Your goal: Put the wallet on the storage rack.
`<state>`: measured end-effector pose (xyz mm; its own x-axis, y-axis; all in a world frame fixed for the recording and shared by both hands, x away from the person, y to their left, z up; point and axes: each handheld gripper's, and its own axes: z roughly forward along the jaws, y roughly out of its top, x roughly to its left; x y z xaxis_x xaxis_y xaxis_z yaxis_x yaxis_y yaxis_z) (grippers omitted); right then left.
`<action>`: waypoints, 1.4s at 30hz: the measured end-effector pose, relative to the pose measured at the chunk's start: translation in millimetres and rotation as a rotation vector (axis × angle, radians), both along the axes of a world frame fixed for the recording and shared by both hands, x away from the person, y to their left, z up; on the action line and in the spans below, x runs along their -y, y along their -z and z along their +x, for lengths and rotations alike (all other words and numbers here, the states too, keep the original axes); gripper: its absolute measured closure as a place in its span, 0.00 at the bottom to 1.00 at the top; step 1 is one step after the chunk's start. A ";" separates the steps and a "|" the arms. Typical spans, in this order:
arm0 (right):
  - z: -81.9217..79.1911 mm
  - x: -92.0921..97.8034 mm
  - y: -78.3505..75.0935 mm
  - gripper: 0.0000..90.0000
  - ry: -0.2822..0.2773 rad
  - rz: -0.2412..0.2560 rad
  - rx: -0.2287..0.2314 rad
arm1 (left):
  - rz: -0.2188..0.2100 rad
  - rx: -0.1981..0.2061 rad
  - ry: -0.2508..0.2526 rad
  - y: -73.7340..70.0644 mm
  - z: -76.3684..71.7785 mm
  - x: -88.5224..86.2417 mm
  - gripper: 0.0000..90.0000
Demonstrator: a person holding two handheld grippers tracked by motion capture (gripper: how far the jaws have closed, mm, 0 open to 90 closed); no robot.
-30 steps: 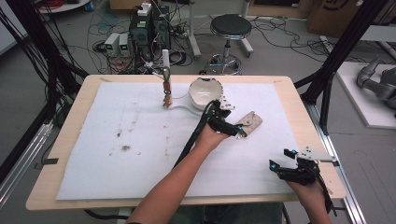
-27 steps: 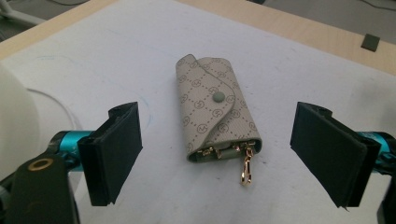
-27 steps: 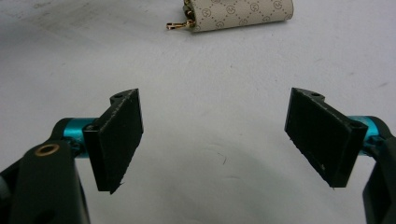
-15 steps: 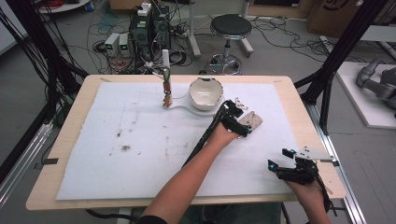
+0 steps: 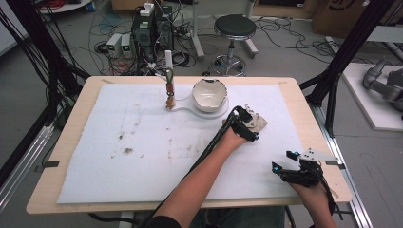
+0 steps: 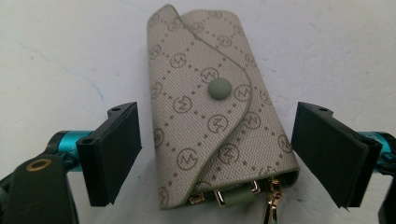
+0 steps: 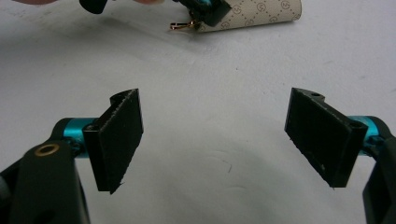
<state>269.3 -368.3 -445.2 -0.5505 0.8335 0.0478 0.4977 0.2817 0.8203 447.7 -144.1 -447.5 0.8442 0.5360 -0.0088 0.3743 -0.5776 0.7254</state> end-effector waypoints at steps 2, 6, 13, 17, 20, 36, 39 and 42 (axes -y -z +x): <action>0.3 -0.7 -0.1 0.22 0.000 -0.001 0.001 | 0.017 -0.005 0.003 4.9 -0.3 2.4 0.18; 0.2 -1.7 -0.2 0.22 0.001 0.001 -0.004 | 0.019 -0.001 0.003 5.0 -0.6 2.2 0.17; 1.6 -2.7 0.1 0.22 -0.001 -0.004 -0.001 | 0.011 0.007 -0.003 6.0 -2.2 1.3 0.18; 1.1 -3.1 -0.2 0.22 -0.004 -0.001 -0.003 | 0.000 0.009 -0.011 6.2 -2.6 -0.1 0.20; 0.8 -3.7 -0.4 0.22 -0.008 -0.005 0.001 | -0.002 0.008 -0.017 4.6 -3.8 -1.0 0.28; 1.4 -6.3 0.2 0.22 -0.017 -0.011 -0.001 | -0.020 0.046 0.026 -19.2 -13.1 -12.4 0.40; 1.0 -7.2 -0.2 0.22 -0.017 -0.013 0.001 | -0.045 0.058 0.033 -30.5 -15.9 -19.5 0.40; 1.1 -7.8 -0.3 0.22 -0.021 -0.012 0.003 | -0.050 0.078 0.039 -42.2 -18.9 -28.8 0.40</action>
<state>270.3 -360.5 -444.8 -0.5678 0.8223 0.0363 0.4895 0.3019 0.8181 428.8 -115.3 -405.3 0.8635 0.5033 0.0320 0.2932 -0.5527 0.7801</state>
